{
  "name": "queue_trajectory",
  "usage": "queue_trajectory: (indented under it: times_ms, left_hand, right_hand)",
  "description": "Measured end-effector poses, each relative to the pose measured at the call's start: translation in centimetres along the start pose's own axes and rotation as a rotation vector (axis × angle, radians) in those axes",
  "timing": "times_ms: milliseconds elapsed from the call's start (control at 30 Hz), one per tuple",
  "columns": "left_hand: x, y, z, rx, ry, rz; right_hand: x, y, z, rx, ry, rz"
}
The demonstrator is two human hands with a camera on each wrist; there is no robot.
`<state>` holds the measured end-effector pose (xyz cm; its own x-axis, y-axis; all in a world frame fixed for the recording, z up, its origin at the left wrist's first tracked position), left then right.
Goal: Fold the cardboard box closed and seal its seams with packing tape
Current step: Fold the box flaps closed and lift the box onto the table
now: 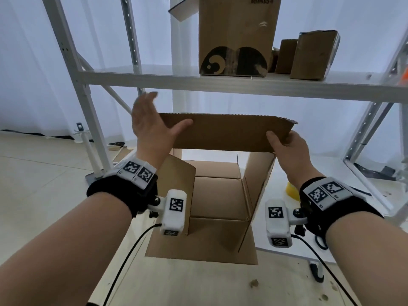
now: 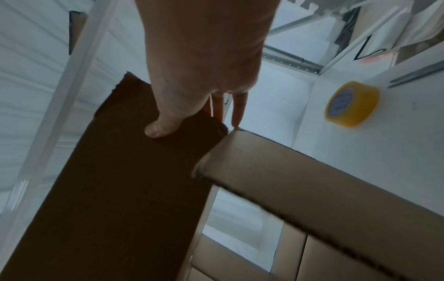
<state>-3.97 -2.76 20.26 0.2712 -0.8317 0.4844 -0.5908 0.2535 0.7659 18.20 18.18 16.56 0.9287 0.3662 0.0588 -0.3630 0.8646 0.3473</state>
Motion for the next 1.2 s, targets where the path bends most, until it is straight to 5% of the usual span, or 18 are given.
queue_trajectory:
  times_ms: [100, 167, 233, 567, 1033, 1200]
  left_hand:
    - [-1.9, -2.0, 3.3, 0.361, -0.34, 0.114]
    - [-3.4, -3.2, 4.6, 0.476, -0.476, 0.296]
    - [-4.3, -3.8, 5.1, 0.471, -0.466, 0.396]
    - [-6.4, -3.2, 4.2, 0.461, -0.348, 0.289]
    - [-6.4, -3.3, 5.7, 0.545, -0.431, 0.228]
    - [-6.4, -3.3, 7.0, 0.533, -0.332, 0.203]
  right_hand:
    - [-0.9, 0.2, -0.9, 0.039, -0.002, -0.018]
    - [-1.4, 0.2, -1.7, 0.034, 0.028, -0.053]
    - [-1.7, 0.1, -2.4, 0.006, 0.07, -0.099]
    - [-0.9, 0.8, -3.2, -0.062, 0.069, -0.17]
    - [-1.8, -0.2, -6.0, 0.011, -0.055, 0.127]
    - [-3.4, 1.1, -6.2, 0.081, -0.161, 0.082]
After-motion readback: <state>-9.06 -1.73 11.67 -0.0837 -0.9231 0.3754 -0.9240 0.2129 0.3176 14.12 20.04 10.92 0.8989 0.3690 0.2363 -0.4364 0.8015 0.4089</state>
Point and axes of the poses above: each hand's wrist, its own y-axis towards the middle knuckle, its own x-axis out of the back of the hand, z = x × y, the point moved 3 cm from there along y, towards the middle knuckle, and after that the axes turned 14 degrees about y, right-handed, at the moved point
